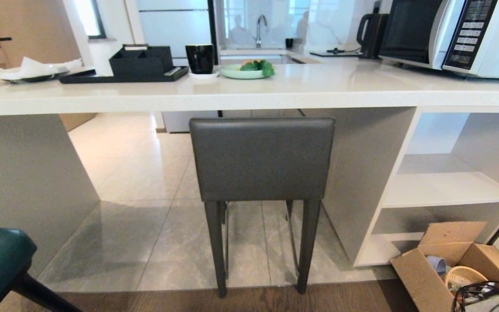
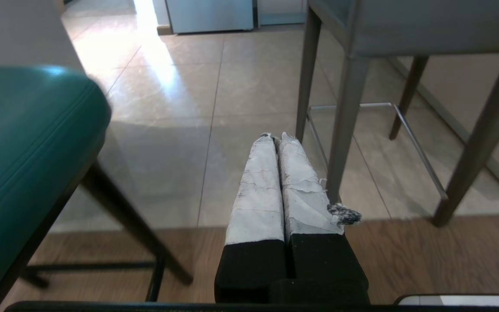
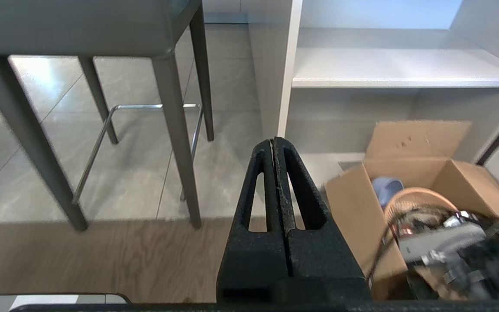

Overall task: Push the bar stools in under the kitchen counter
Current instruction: Push the blue chair back under the dining table

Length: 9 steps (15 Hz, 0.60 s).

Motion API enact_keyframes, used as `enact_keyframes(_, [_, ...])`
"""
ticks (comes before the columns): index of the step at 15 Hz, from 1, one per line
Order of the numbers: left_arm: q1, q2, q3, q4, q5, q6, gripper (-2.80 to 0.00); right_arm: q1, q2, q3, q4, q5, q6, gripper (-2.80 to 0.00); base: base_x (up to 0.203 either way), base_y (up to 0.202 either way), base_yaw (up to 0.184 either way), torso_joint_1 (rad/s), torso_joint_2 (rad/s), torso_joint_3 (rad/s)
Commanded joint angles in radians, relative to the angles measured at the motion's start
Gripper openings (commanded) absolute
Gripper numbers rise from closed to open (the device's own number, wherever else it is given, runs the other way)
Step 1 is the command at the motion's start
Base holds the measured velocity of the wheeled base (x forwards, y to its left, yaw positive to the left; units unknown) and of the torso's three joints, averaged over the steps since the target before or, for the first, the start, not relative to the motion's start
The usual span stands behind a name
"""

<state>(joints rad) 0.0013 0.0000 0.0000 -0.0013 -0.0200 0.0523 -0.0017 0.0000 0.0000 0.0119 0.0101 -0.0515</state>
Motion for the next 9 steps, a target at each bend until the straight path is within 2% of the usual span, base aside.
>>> enact_keyframes(1, [0.000,0.002,0.000,0.000,0.000,0.000,-2.80,0.000,0.000,0.002,0.000,0.001,-0.001,-2.80,-0.191,0.000,0.003,-0.002,0.01,0.007])
enact_keyframes(9, [0.000,0.002,0.000,0.000,0.000,0.000,-2.80,0.000,0.000,0.002,0.000,-0.004,0.010,-2.80,-0.197,0.000,-0.001,0.001,0.00,0.003])
